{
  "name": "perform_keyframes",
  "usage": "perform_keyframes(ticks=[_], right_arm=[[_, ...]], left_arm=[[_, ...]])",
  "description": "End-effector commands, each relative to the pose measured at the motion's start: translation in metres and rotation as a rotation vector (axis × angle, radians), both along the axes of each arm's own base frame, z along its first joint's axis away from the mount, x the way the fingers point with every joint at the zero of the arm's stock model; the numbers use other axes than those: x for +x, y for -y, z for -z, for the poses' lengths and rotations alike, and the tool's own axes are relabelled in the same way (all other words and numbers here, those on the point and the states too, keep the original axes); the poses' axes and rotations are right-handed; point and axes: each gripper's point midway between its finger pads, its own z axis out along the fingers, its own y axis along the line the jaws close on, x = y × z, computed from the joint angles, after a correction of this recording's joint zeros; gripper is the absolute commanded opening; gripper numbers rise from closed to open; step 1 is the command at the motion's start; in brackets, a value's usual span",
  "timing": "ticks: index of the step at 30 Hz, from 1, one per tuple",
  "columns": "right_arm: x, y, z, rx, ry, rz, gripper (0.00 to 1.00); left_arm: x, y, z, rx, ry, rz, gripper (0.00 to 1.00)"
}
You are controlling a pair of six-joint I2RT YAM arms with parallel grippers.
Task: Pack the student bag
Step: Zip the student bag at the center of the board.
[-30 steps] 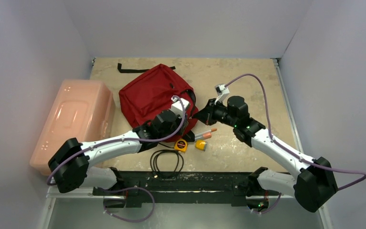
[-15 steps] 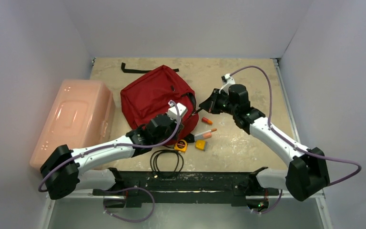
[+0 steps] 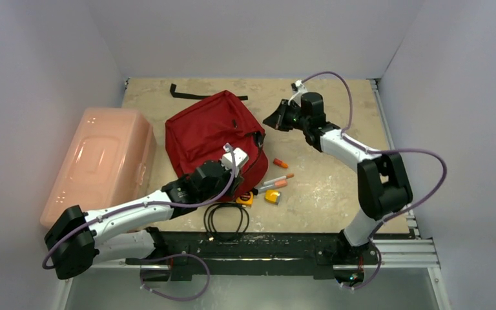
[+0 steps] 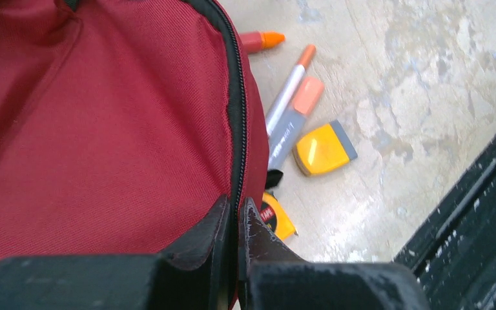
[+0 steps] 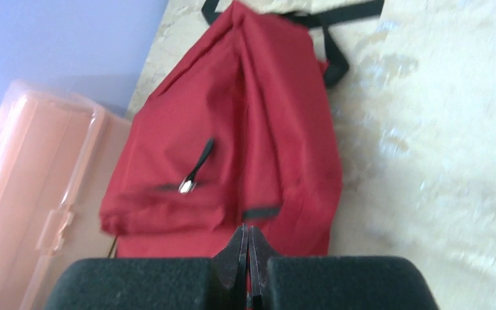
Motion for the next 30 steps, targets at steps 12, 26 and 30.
perform_keyframes(ticks=[12, 26, 30], right_arm=[[0.001, 0.019, -0.021, -0.097, 0.001, 0.054, 0.11], [-0.056, -0.009, 0.032, -0.397, -0.112, 0.058, 0.79], [-0.056, -0.002, 0.037, -0.460, -0.120, 0.130, 0.68]], left_arm=[[-0.011, 0.026, -0.048, -0.078, -0.151, 0.017, 0.54], [0.018, 0.046, -0.029, -0.065, -0.250, -0.134, 0.50], [0.015, 0.043, -0.020, -0.067, -0.265, -0.146, 0.50]])
